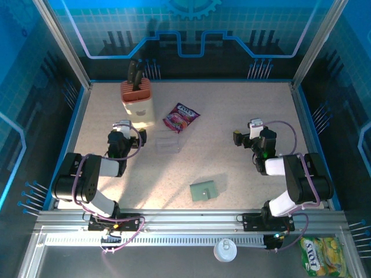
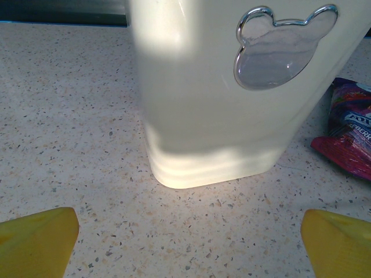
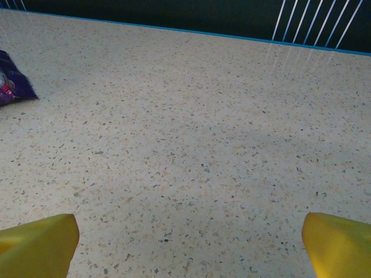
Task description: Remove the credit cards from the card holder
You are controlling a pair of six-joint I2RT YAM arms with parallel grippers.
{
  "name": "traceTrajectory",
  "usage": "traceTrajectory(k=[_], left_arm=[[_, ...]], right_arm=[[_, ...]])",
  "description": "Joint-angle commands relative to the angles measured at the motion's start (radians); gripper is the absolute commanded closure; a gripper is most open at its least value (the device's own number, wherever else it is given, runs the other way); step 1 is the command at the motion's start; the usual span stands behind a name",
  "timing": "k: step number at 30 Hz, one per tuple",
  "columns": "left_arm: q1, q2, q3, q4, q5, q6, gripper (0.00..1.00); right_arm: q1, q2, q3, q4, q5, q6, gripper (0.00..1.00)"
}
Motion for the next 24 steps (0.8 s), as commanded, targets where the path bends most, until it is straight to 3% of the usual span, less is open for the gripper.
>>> traceTrajectory(k=[1,12,18,24], left_arm=[[0.004,-0.039,0.02,-0.021,0.008,0.011,0.01],[-0.013,-0.224,0.109,-0.329,-0.033,0.004,0.01],[-0.013,-0.32,0.212,-0.566,-0.013,-0.086,0.01],[-0.001,-0.391,0.348,-0.867,-0.002,-0.186,0.01]], right_arm=[[0.021,-0.048,0.015,-0.016,0.024,-0.022,0.0],[0.111,-0.194,0.154,-0.376,0.106,-0.069,0.0],[0.182,-0.204,0.31,-0.659,0.125,0.113,0.0],[0.302,-0.138,0.465,-0.866,0.163,0.301,0.07]])
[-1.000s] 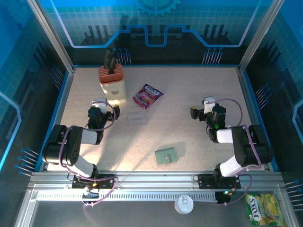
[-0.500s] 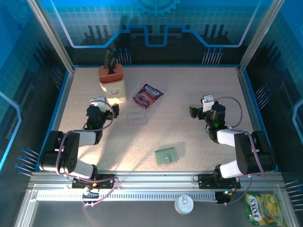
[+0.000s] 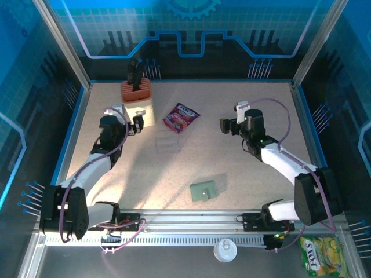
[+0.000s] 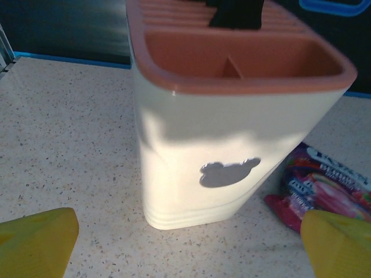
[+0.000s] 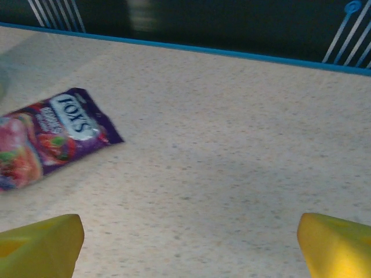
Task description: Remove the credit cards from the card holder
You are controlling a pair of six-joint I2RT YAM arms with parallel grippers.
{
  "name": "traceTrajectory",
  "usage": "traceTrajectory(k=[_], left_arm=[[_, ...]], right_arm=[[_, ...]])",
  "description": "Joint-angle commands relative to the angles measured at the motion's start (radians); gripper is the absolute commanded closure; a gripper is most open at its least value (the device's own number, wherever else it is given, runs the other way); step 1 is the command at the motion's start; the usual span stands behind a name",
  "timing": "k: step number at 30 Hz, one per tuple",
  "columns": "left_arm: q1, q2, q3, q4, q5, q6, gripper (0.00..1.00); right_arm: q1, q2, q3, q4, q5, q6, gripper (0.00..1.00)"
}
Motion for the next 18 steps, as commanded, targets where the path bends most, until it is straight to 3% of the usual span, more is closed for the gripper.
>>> traceTrajectory(k=[1,10,18], left_arm=[[0.013,-0.048,0.085,-0.252,0.009,-0.081,0.01],[0.104,-0.093,0.238,-0.558,0.032,-0.123,0.01],[0.215,-0.103,0.322,-0.69,0.182,-0.101,0.01]], right_arm=[[0.071,0.047,0.089,-0.198,0.03,0.162,0.08],[0.266,0.197,0.283,-0.365,-0.002,0.318,0.17],[0.369,0.355,0.457,-0.491,-0.041,0.403,0.39]])
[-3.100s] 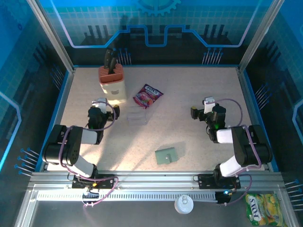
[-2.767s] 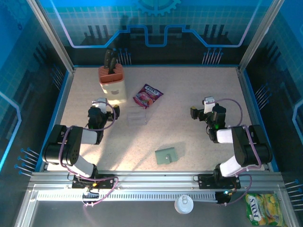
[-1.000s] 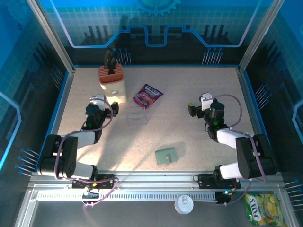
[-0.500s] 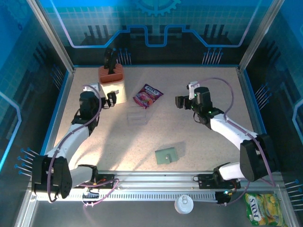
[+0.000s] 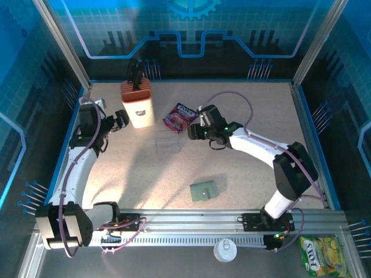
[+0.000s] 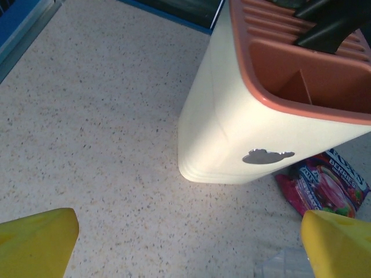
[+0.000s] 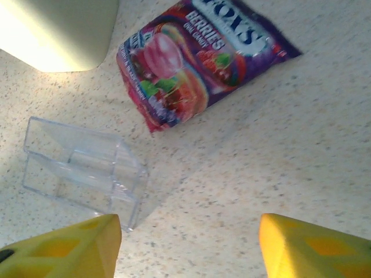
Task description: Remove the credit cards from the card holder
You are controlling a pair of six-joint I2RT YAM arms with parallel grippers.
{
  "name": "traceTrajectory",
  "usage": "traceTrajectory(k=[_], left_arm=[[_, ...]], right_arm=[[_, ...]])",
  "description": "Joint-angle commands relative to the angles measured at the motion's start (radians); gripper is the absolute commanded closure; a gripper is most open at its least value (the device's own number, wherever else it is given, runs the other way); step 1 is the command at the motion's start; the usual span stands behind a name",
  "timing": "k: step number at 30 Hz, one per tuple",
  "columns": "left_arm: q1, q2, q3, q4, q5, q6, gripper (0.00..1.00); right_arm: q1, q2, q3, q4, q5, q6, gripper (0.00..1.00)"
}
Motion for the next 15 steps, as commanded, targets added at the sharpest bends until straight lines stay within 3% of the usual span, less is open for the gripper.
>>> traceTrajectory(k=[1,4,8,15], left_arm=[[0.041,-0.035,0.035,-0.096,0.073,0.021,0.01],[0.06,-0.07,-0.011,-0.05,0.048,0.055,0.01],[0.071,-0.103,-0.08,0.01,0.051,0.061,0.01],[0.071,-0.089,-0.073,0.028,0.068,0.041,0.01]], right_arm=[[0.04,0.06,0.084,-0.102,-0.01,0.069,0.4],[0.057,0.104,0.13,-0.119,-0.027,0.109,0.48],[0.078,0.165,0.194,-0.138,-0.046,0.132,0.5],[0.093,0.274,0.327,-0.221,-0.022,0.166,0.6]])
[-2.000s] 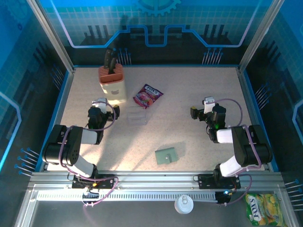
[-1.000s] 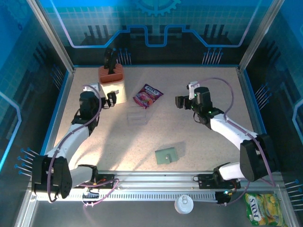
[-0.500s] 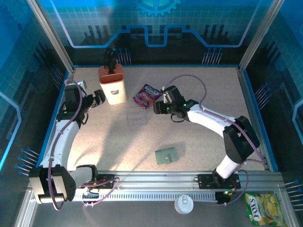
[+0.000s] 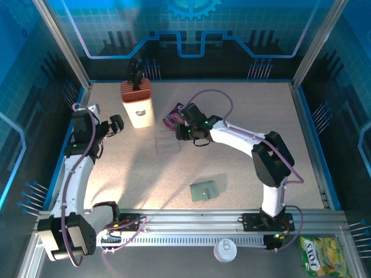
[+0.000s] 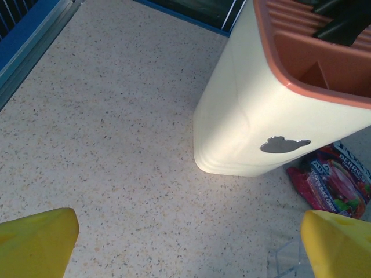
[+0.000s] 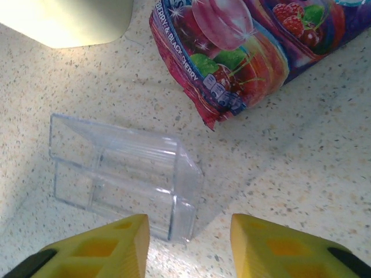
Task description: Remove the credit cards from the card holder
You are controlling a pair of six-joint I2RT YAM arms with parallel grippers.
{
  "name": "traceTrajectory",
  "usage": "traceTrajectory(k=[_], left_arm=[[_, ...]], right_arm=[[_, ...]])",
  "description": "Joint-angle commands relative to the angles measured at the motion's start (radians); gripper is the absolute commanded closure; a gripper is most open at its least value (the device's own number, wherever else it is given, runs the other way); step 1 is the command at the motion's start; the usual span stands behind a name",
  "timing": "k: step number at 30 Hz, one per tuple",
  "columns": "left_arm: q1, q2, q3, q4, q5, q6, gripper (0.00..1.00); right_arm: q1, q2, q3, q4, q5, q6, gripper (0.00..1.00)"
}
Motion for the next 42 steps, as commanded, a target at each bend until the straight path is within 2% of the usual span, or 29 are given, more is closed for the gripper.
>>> traceTrajectory(k=[1,17,42], left_arm=[[0.01,0.006,-0.007,0.033,0.038,0.001,0.01],[0.011,0.017,-0.003,0.037,0.065,-0.019,0.01],[0.01,0.022,-0.002,0.036,0.07,-0.022,0.01]], right_arm=[[0.014,0.052,0.069,-0.071,0.008,0.037,0.61],[0.02,0.21,0.229,-0.115,0.018,0.07,0.74],[0.023,0.191,0.218,-0.135,0.063,0.068,0.89]])
